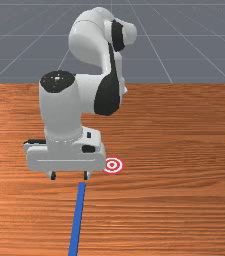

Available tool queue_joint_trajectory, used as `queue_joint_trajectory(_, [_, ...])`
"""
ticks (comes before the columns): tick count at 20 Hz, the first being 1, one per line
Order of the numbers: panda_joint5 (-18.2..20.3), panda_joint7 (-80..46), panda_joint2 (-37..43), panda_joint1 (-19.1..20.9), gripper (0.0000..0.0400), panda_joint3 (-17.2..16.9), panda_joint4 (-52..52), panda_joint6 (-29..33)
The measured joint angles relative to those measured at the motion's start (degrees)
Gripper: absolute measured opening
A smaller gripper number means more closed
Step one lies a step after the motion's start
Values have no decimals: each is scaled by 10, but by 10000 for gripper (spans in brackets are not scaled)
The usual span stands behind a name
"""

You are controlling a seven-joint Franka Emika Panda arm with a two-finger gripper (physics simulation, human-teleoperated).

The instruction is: Pull the pivot to the target area

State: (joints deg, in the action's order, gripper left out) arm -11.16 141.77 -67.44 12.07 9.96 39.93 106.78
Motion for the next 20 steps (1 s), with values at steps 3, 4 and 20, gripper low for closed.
queue_joint_trajectory(3, [-2, 7, 5, -2, 400, 2, 9, 4])
queue_joint_trajectory(4, [-1, 0, 5, -3, 400, 1, 10, 4])
queue_joint_trajectory(20, [-60, -52, -19, -39, 400, -52, 29, 55])
